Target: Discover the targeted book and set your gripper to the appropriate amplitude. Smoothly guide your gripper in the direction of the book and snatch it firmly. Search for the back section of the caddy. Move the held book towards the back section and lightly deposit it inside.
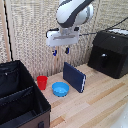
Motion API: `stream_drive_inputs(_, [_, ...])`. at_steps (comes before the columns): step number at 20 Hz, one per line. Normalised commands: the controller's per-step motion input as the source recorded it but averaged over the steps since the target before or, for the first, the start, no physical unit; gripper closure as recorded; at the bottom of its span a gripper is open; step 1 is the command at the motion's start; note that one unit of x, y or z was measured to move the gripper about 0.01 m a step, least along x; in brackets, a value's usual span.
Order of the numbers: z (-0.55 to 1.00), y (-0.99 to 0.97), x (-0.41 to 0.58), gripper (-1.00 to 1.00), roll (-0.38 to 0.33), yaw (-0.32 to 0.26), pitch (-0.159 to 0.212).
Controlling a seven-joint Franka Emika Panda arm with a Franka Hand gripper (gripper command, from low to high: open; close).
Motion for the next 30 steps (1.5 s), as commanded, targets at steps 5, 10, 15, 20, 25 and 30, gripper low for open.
stream_drive_inputs(5, [-0.14,-0.60,0.000,-1.00,0.055,0.000,0.051])
stream_drive_inputs(10, [-0.16,-0.56,0.000,-1.00,0.039,-0.010,0.050])
stream_drive_inputs(15, [-0.19,-0.43,0.003,-1.00,0.013,-0.002,0.031])
stream_drive_inputs(20, [-0.28,-0.37,0.120,-1.00,0.014,0.000,0.019])
stream_drive_inputs(25, [-0.35,-0.30,0.262,-1.00,0.013,0.004,0.051])
stream_drive_inputs(30, [-0.31,-0.22,0.293,-1.00,0.000,0.072,0.051])
